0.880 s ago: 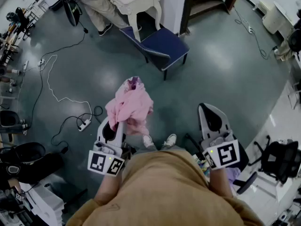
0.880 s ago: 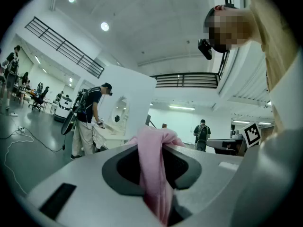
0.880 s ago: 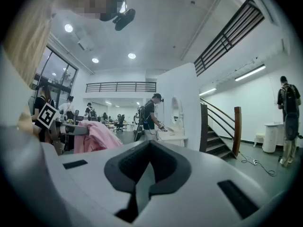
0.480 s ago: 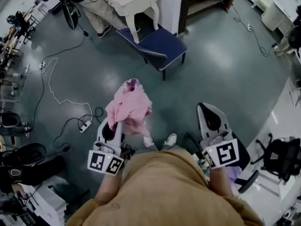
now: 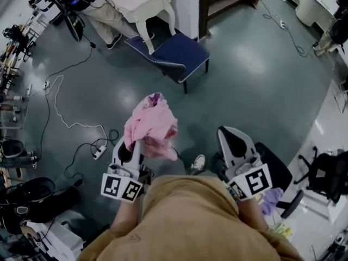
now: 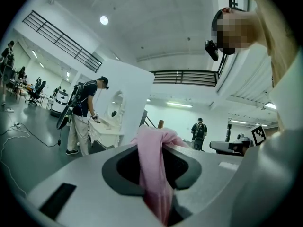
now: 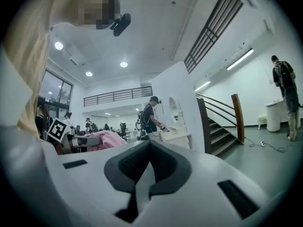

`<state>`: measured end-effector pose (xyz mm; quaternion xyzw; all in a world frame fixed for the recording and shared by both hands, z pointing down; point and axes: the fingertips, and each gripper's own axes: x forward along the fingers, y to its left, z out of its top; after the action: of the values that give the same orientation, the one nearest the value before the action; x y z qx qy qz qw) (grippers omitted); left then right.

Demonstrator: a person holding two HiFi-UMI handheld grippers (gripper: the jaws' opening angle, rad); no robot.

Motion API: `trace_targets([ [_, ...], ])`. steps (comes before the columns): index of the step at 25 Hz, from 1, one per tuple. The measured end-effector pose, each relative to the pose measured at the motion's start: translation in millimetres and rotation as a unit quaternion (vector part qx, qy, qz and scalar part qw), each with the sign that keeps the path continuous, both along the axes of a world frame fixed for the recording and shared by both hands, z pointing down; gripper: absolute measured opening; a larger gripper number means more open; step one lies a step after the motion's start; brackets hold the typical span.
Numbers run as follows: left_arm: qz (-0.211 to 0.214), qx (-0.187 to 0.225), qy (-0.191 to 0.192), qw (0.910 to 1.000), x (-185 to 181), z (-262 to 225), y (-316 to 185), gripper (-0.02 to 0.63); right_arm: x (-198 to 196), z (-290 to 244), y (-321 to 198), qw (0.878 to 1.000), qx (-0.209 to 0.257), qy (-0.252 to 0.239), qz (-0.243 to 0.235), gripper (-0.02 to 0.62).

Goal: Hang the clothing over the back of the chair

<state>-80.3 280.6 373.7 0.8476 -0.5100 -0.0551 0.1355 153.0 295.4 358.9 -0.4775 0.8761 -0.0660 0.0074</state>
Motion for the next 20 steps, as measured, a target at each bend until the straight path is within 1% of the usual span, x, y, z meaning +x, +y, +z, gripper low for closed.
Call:
trace_targets([
  [3, 0.005, 0.001, -0.006, 1.0000, -8, 2, -19, 0.084, -6, 10, -14, 1.000, -0.016, -0.011, 0.008, 0.000],
  [5, 0.009, 0.001, -0.007, 0.9999, -15, 7, -36, 0.084, -10, 16, -25, 1.000, -0.024, -0.006, 0.014, 0.000],
  [7, 0.018, -0.004, -0.002, 0.9998, -19, 16, -59, 0.084, -12, 24, -40, 0.999, -0.035, 0.001, 0.025, 0.000],
  [9, 0.029, -0.011, 0.002, 0.9995, -23, 26, -86, 0.084, -15, 33, -60, 0.998, -0.052, -0.004, 0.039, 0.000],
  [12, 0.047, -0.019, 0.011, 0.9987, -30, 34, -129, 0.084, -26, 40, -99, 0.996, -0.069, -0.014, 0.053, 0.000],
  [17, 0.080, -0.026, 0.022, 0.9962, -43, 43, -198, 0.084, -54, 44, -173, 0.995, -0.076, -0.008, 0.067, 0.000],
  [20, 0.089, -0.028, 0.030, 0.9951, -59, 43, -240, 0.084, -79, 41, -217, 0.995, -0.077, -0.002, 0.066, 0.000],
])
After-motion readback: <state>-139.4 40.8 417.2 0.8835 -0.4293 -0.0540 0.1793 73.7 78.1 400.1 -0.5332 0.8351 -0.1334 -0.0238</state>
